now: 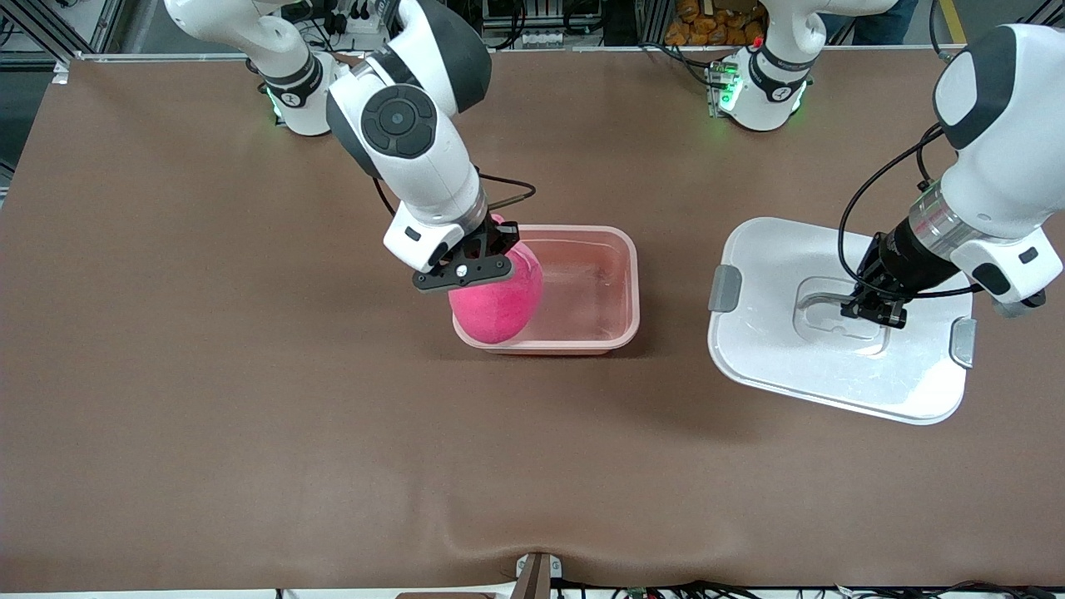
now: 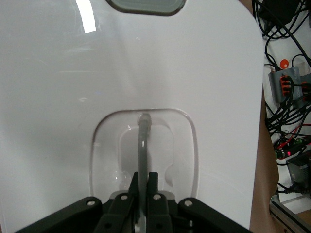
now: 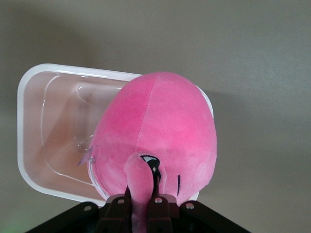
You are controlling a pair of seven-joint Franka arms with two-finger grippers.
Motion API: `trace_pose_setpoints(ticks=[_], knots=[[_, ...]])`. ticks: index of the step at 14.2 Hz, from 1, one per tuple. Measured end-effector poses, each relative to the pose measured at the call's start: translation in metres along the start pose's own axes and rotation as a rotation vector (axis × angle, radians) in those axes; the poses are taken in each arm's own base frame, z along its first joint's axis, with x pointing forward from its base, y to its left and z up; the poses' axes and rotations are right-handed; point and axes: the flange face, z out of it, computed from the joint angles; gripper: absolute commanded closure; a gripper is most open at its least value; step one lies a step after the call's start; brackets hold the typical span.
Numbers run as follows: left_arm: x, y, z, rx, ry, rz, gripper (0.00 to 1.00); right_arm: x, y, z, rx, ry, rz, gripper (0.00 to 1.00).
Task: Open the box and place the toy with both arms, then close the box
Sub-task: 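Carry the pink toy over the open box with the right gripper, then lower the toy into the box and open the right gripper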
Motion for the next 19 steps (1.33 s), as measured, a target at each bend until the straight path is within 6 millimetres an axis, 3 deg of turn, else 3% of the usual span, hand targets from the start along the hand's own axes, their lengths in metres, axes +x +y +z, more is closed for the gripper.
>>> trace_pose_setpoints(ticks=[8,14,19], knots=[[0.0,-0.001,0.0,0.002,0.0,0.001,1.0,-0.003,-0.015,0.045,-0.031,-0.055,-0.02,1.0],[-0.001,-0.002,0.0,0.006,-0.001,0.001,1.0,0.001,-0.017,0.103,-0.073,-0.122,-0.02,1.0],[-0.001,-0.003,0.0,0.006,-0.004,0.0,1.0,-0.019,-0.066,0.141,-0.053,-0.072,-0.068,1.0]])
